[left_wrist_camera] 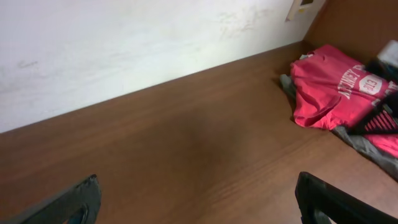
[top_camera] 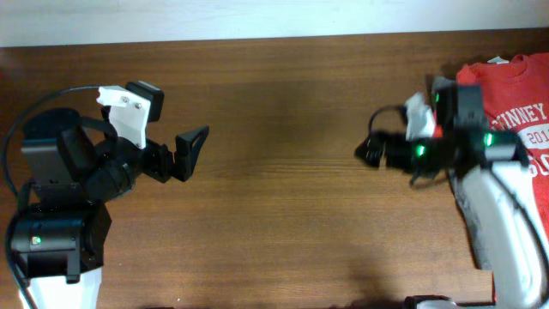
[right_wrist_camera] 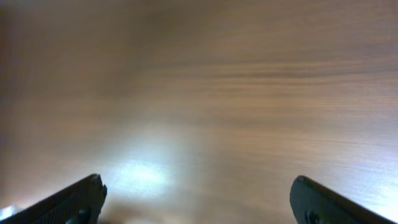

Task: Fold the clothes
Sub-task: 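Reach the right gripper to the orange t-shirt and grasp it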

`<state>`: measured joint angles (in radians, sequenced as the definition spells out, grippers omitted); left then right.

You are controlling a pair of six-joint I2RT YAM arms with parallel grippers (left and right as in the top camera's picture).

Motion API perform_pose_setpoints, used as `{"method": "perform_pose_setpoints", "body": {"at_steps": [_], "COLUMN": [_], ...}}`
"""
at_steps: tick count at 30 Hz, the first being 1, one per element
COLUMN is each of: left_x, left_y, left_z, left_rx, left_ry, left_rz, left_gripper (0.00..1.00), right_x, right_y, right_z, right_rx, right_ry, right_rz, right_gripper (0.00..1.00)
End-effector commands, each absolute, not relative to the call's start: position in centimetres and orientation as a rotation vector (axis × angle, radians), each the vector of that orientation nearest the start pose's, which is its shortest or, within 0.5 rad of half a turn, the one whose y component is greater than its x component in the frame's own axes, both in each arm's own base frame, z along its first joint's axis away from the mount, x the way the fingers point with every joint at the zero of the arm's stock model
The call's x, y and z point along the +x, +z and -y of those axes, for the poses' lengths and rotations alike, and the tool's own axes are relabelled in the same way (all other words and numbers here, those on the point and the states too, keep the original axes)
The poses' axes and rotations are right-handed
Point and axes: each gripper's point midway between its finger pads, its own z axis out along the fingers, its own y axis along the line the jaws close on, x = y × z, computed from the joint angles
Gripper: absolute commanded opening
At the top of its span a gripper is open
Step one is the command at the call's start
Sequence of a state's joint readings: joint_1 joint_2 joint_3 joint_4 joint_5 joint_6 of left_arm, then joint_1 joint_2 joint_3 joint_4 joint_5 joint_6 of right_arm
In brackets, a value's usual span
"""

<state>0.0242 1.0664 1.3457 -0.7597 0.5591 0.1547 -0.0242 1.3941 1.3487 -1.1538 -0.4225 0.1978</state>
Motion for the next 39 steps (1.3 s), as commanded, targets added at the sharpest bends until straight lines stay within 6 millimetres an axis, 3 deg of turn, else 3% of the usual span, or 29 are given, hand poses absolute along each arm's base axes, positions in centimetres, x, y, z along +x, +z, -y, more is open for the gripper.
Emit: {"method": "perform_pose_setpoints", "body": {"at_steps": [1, 4, 7, 9, 10, 13, 18, 25, 29, 32, 34, 35, 39], "left_x": [30.5, 30.6, 30.4, 30.4, 30.4, 30.7, 30.8, 31.5, 31.9, 32.1, 32.3, 32.4, 32.6], "left_y": [37.0, 36.1, 35.3, 34.9, 34.8, 34.6, 34.5, 33.8, 33.3, 33.0, 32.7, 32.5, 32.3], "left_z": [8.4, 7.5, 7.0, 6.6, 6.4, 5.6, 5.5, 5.5, 5.5, 5.5, 5.5, 5.5, 5.5], "left_rx": [0.455, 0.417, 0.392, 0.376, 0.367, 0.34, 0.338, 0.335, 0.333, 0.332, 0.331, 0.33, 0.329], "left_ry": [-0.464, -0.417, -0.391, -0.368, -0.352, -0.302, -0.3, -0.301, -0.307, -0.31, -0.312, -0.313, -0.314], "left_rz": [-1.961, -2.008, -2.051, -2.072, -2.078, -2.091, -2.095, -2.114, -2.131, -2.143, -2.151, -2.157, -2.163], "left_gripper": [1.0, 0.99, 0.99, 0.91, 0.83, 0.8, 0.8, 0.8, 0.81, 0.81, 0.8, 0.8, 0.8], "right_x": [35.3, 38.2, 40.1, 40.8, 41.1, 41.5, 41.3, 42.1, 42.1, 42.4, 43.0, 43.5, 46.1], "right_y": [22.0, 22.3, 21.2, 19.8, 18.9, 16.8, 13.1, 7.2, 5.0, 4.0, 4.3, 4.8, 8.9], "right_z": [1.6, 5.9, 10.7, 13.4, 14.9, 18.2, 21.6, 22.1, 22.0, 21.8, 20.9, 20.2, 16.7], "right_rx": [0.602, 0.747, 0.886, 0.974, 1.036, 1.125, 1.233, 1.28, 1.302, 1.303, 1.27, 1.25, 1.038], "right_ry": [0.238, 0.174, 0.144, 0.134, 0.135, 0.133, 0.119, 0.131, 0.141, 0.176, 0.259, 0.326, 0.615], "right_rz": [-2.681, -2.629, -2.593, -2.57, -2.545, -2.514, -2.515, -2.592, -2.627, -2.636, -2.632, -2.621, -2.562], "right_gripper": [0.99, 0.97, 0.82, 0.73, 0.72, 0.89, 0.83, 0.78, 0.64, 0.4, 0.13, 0.04, 0.04]}}
